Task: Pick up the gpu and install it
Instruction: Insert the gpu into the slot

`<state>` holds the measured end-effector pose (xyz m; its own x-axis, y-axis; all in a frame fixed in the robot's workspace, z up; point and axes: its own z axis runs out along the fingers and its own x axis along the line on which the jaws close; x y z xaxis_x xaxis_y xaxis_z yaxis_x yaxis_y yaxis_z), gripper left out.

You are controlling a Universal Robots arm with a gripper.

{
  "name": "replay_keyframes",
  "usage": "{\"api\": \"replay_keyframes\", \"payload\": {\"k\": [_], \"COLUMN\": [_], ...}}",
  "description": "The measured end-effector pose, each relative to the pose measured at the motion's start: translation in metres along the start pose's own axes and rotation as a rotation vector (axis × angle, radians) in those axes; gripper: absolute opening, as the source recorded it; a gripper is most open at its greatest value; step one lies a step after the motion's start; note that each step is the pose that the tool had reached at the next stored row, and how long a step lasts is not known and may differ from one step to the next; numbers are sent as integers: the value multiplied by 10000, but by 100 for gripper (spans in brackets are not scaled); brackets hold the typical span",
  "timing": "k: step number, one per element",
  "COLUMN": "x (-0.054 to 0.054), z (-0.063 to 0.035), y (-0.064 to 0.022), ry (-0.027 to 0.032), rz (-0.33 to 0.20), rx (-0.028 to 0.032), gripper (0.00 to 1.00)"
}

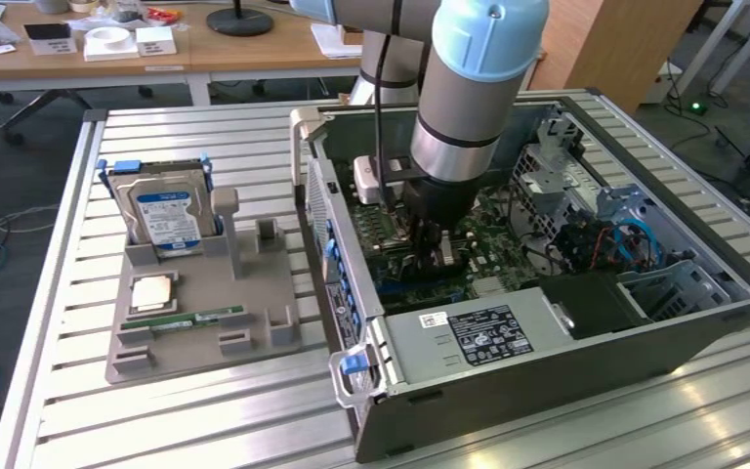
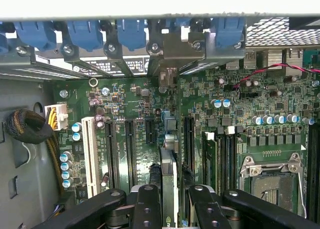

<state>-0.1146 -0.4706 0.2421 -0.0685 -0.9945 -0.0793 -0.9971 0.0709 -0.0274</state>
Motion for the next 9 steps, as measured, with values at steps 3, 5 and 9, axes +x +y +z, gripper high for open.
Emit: {"api": "replay_keyframes", "payload": {"k": [3, 5, 9], "x": [0, 0, 1], "z": [0, 0, 0], "y": [0, 0, 13], "ry": [0, 0, 0], "rz": [-1, -1, -2], "rx": [0, 0, 3], "gripper": [26, 26, 26]}}
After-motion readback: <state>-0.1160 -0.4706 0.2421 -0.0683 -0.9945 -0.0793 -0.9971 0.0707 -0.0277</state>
